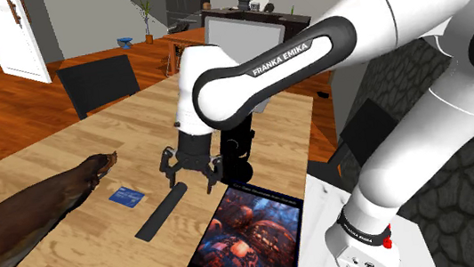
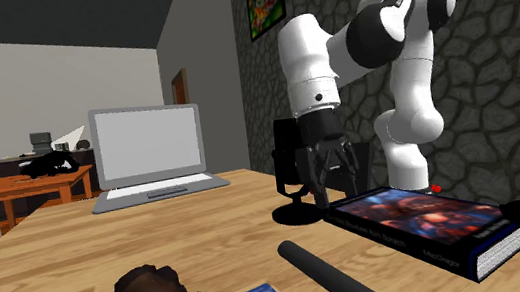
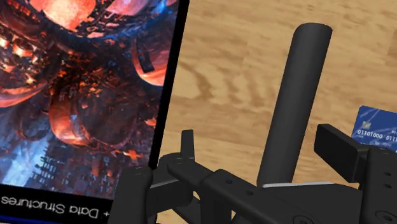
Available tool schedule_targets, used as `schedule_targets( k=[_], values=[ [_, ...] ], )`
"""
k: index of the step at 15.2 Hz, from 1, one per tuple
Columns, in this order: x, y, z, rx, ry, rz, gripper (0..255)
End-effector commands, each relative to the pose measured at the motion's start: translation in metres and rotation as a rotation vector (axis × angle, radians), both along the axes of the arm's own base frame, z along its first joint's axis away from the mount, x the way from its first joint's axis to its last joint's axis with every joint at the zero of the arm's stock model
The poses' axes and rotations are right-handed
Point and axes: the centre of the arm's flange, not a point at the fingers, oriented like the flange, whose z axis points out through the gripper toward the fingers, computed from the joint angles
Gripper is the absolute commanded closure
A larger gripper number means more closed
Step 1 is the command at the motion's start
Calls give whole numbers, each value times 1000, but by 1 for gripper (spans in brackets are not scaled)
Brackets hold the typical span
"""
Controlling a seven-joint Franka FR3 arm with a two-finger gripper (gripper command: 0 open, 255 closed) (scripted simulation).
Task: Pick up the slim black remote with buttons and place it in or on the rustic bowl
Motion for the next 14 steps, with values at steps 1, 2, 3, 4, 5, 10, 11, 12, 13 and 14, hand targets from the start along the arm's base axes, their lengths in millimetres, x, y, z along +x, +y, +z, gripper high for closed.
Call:
schedule_targets(
  k=[1, 2, 3, 4, 5, 10, 11, 12, 13, 14],
  values=[
    [17, 16, -14, 4, 9, -83, 0],
    [26, 22, -20, 5, 14, -120, 0],
    [35, 28, -27, 5, 18, -157, 0],
    [44, 34, -34, 6, 22, -195, 0],
    [53, 39, -41, 6, 27, -232, 0],
    [57, 46, -64, 6, 29, -250, 0],
    [57, 47, -70, 6, 29, -250, 0],
    [57, 48, -75, 6, 29, -250, 0],
    [57, 50, -80, 6, 29, -250, 0],
    [57, 50, -83, 6, 29, -250, 0]
  ],
)
